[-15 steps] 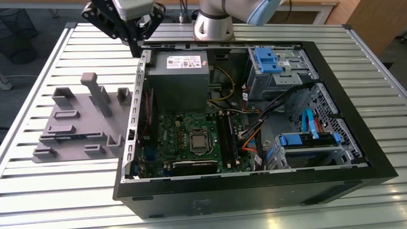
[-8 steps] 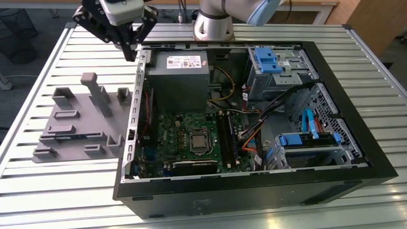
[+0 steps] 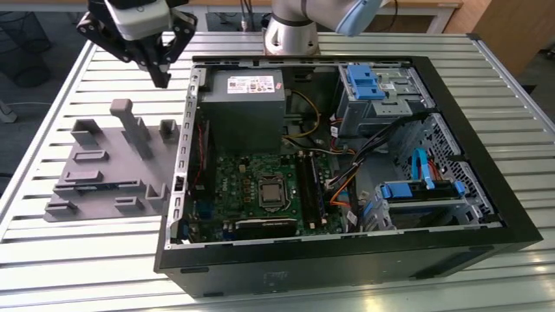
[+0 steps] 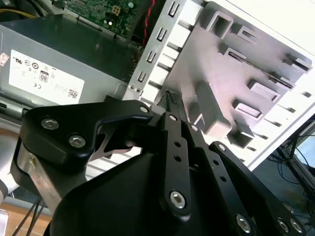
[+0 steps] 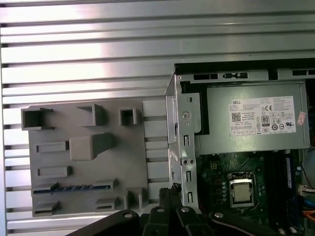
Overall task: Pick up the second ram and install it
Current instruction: 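Reach for the second ram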
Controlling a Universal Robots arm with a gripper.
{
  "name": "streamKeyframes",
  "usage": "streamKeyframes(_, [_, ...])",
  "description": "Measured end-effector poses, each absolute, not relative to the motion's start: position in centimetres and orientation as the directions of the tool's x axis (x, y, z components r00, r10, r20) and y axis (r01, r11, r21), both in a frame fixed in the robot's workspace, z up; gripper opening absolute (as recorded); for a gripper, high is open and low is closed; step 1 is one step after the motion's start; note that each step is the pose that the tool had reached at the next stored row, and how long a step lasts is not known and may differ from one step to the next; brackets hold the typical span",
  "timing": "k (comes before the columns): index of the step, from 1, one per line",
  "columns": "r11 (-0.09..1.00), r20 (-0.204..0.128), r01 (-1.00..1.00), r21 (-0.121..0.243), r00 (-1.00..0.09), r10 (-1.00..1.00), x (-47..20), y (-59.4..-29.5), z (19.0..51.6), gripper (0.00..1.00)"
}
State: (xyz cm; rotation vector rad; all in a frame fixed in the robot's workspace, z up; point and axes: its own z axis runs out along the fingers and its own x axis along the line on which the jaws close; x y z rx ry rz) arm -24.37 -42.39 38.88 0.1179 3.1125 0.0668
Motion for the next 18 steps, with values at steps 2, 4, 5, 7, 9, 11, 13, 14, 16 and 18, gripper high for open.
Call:
streamKeyframes(2, [0.996,-0.024,0.075,0.044,-0.997,0.076,-25.0,-42.5,38.9,0.11])
streamKeyframes(4, [0.996,-0.025,0.075,0.044,-0.997,0.076,-25.6,-42.7,38.8,0.11])
streamKeyframes(5, [0.996,-0.024,0.075,0.044,-0.997,0.076,-26.0,-42.7,38.8,0.11])
streamKeyframes(7, [0.996,-0.025,0.075,0.044,-0.997,0.076,-26.7,-42.8,38.8,0.11])
streamKeyframes(9, [0.996,-0.025,0.075,0.044,-0.997,0.076,-27.5,-42.9,38.8,0.11])
streamKeyframes(11, [0.996,-0.024,0.075,0.044,-0.997,0.076,-28.2,-43.2,38.8,0.11])
streamKeyframes(13, [0.996,-0.025,0.075,0.044,-0.997,0.076,-28.8,-43.5,38.7,0.11])
streamKeyframes(14, [0.996,-0.025,0.075,0.044,-0.997,0.076,-29.1,-43.7,38.7,0.11])
streamKeyframes(16, [0.996,-0.024,0.075,0.044,-0.997,0.076,-29.6,-44.0,38.7,0.11])
streamKeyframes(18, [0.996,-0.025,0.075,0.044,-0.997,0.076,-30.3,-44.3,38.6,0.11])
